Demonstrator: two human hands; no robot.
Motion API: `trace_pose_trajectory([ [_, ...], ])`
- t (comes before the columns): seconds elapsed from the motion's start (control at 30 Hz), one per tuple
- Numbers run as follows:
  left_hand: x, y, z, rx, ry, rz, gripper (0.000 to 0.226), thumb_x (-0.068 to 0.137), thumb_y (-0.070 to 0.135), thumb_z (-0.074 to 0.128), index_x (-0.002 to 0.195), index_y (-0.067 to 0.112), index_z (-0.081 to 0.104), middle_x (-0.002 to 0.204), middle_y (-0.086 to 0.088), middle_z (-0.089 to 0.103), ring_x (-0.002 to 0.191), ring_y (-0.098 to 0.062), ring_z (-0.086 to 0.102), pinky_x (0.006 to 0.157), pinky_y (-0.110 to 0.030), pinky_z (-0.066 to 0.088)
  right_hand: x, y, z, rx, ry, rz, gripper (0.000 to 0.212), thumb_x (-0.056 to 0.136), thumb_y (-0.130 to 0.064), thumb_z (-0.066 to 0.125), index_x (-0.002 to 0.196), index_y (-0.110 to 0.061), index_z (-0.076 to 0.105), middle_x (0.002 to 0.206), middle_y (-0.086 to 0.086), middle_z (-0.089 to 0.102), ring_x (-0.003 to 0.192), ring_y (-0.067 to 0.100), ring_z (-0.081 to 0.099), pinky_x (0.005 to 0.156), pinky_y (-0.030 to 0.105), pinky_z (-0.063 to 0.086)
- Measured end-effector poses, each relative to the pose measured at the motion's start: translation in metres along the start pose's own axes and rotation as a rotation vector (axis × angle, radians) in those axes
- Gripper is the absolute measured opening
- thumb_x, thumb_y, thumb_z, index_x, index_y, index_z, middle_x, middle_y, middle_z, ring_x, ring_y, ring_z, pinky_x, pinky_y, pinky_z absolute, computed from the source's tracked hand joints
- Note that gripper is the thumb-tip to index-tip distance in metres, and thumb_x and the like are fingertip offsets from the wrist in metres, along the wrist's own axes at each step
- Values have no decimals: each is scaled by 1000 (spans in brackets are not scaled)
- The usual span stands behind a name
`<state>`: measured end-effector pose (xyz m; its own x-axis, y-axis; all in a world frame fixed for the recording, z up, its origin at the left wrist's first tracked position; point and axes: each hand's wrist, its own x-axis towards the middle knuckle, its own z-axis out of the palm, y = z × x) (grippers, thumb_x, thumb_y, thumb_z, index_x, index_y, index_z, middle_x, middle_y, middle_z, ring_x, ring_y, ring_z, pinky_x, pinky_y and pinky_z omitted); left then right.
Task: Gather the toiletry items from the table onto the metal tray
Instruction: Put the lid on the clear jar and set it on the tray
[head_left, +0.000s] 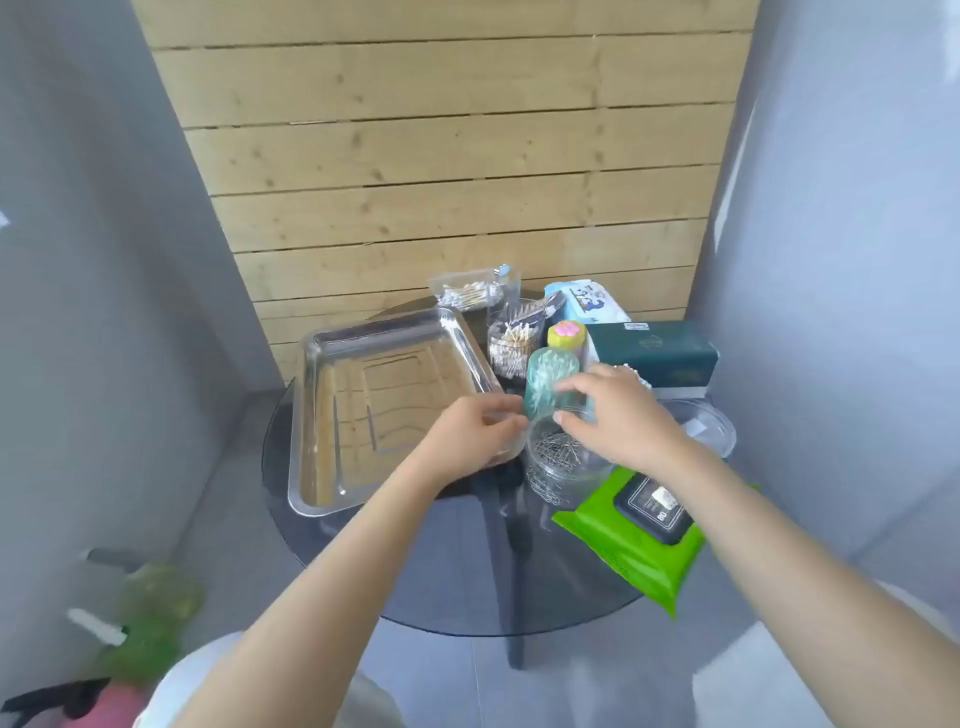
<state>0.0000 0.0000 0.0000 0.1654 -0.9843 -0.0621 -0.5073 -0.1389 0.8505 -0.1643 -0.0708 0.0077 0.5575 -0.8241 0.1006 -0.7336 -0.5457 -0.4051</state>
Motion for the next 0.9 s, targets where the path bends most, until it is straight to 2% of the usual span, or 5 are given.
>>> trace_pose_trajectory([
  [0.17,-12,1,17,177,-212,98,75,84,31,69,147,16,31,145,5,43,136,-10,38,107,-19,26,-27,8,-15,-12,-55,41,40,91,-30,55,128,-16,55,134,6,55,122,24,50,102,33,38],
  [0.27,0,-6,22,264,-226,120,99,75,38,77,151,16,18,158,0,24,146,-17,21,119,-34,20,-30,9,-19,-23,-114,66,41,92,-31,54,131,-18,53,135,3,55,119,20,55,95,29,41],
  [0.43,21,-10,32,387,-234,135,117,61,51,81,152,22,13,157,1,27,145,-18,22,119,-47,17,-21,22,-13,67,-30,108,34,91,-28,55,124,-21,59,123,1,65,109,18,62,91,29,46],
  [0.63,33,-6,24,-85,-172,79,122,42,45,85,147,21,29,148,0,40,132,-6,39,111,-29,33,-13,56,-38,168,140,273,17,84,-18,61,100,-20,67,83,-5,65,85,19,63,78,29,48],
  [0.9,32,2,15,-237,-153,142,112,41,41,84,139,26,33,145,1,35,128,-13,46,93,-34,51,-7,104,-24,13,-126,620,89,70,-59,68,141,-18,33,144,16,39,135,36,35,108,43,35],
])
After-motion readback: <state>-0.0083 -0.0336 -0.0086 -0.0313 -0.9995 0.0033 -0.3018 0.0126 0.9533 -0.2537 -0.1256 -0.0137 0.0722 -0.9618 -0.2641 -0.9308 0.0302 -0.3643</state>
